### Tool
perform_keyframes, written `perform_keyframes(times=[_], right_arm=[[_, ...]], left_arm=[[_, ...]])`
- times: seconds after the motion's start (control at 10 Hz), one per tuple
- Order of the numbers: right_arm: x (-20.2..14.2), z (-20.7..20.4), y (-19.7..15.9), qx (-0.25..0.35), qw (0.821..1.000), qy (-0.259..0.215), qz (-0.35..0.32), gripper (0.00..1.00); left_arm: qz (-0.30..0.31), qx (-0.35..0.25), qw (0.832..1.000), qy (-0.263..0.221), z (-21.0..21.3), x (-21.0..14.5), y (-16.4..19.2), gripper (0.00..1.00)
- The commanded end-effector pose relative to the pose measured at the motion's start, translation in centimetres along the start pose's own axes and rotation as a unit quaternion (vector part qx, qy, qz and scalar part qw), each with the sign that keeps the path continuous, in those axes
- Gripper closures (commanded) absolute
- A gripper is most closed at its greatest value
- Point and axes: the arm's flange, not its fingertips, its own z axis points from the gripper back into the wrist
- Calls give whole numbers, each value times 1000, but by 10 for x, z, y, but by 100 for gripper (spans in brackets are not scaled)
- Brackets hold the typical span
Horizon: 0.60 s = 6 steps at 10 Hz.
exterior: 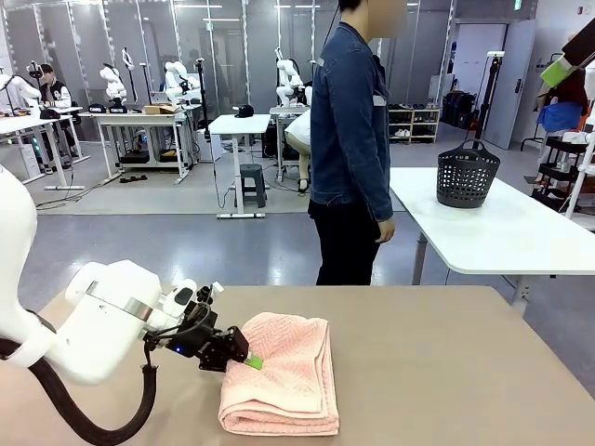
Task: Fold the towel.
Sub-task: Pick up the 100 cm Hotel Towel and place it on the left side of the table.
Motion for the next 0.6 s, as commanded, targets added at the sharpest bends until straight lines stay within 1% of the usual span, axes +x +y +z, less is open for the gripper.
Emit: perform_keyframes(times=[0.0, 0.5], right_arm=[[-1, 1, 0, 0, 1000, 2, 4, 0], [-1, 1, 0, 0, 1000, 2, 4, 0]], left_arm=[[9, -3, 1000, -5, 0, -2, 1, 100], [9, -3, 1000, -5, 0, -2, 1, 100]])
